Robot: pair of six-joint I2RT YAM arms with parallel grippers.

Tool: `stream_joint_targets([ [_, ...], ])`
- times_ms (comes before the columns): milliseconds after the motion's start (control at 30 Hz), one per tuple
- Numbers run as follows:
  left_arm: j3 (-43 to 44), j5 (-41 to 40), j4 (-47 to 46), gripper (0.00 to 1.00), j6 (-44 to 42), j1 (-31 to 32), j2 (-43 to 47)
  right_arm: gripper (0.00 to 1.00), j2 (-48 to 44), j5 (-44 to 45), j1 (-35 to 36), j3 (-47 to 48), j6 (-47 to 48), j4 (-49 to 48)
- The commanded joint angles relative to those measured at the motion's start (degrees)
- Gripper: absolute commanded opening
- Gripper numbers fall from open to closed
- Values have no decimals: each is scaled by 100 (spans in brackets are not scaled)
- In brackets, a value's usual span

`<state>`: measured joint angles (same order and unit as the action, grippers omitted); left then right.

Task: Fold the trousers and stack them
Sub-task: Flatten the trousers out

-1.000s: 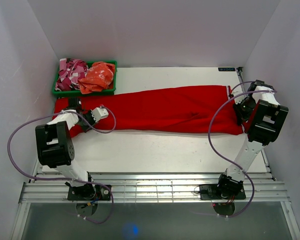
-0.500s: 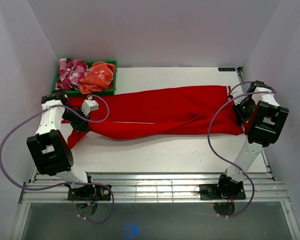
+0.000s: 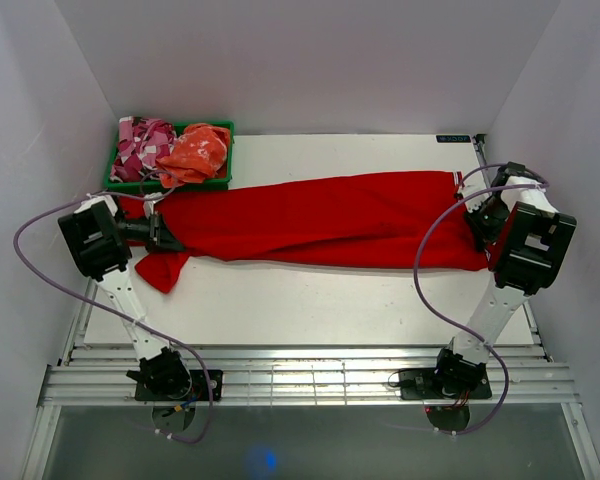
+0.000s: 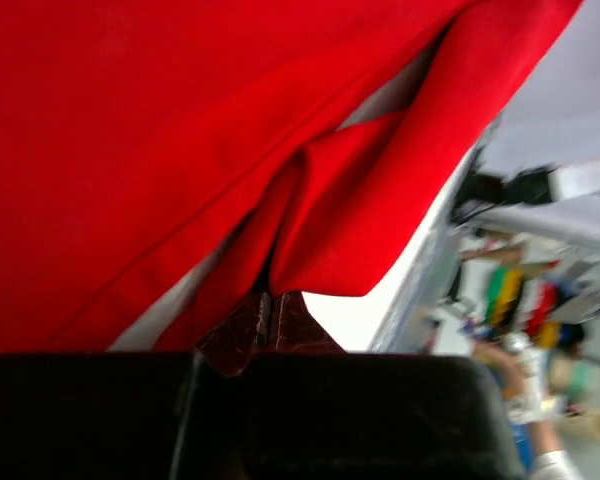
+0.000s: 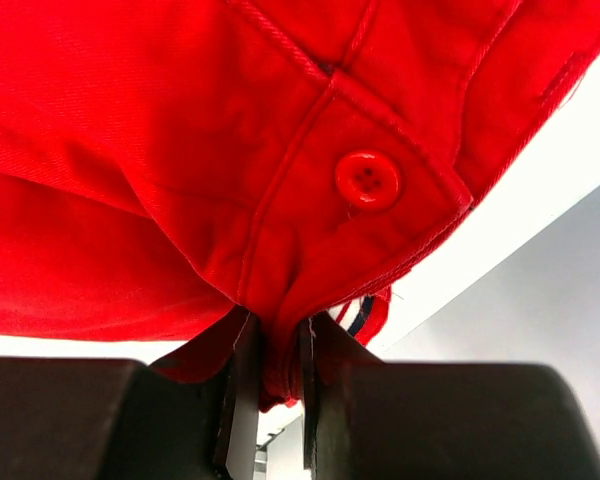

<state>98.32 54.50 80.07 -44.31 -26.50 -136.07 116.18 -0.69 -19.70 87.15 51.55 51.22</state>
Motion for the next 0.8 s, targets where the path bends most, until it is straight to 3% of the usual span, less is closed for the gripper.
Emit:
stream_joint_targets([
  [0, 459, 579, 43, 0, 792, -382, -279, 8, 229, 666, -130, -313, 417, -525],
  [33, 573, 649, 43, 2, 897, -452, -393, 8, 247, 701, -130, -322, 426, -569],
  [133, 679, 432, 35, 33, 750, -602, -403, 8, 282, 702, -130, -313, 444, -569],
  [167, 671, 334, 26, 62, 644, -619, -185, 8, 274, 684, -130, -322, 444, -561],
  [233, 670, -24, 26, 73, 267, -628, 149, 8, 247, 649, -121, -357, 444, -526],
  [267, 671, -192, -9, 84, 91, -637, 577, 8, 238, 632, -121, -366, 435, -508],
  [400, 329, -930, -885, 93, -252, -786, 1851, 8, 168, 561, -121, -418, 409, -481],
  [500, -276, -1423, -1054, 94, -988, -865, 2817, 8, 151, 526, -121, -419, 391, -438],
  [633, -2015, -2258, -1731, 96, -2515, -874, 4130, 8, 133, 482, -130, -401, 365, -429],
  [767, -3879, -2506, -2697, 98, -3755, -980, 5291, 8, 142, 456, -121, -383, 347, -411],
])
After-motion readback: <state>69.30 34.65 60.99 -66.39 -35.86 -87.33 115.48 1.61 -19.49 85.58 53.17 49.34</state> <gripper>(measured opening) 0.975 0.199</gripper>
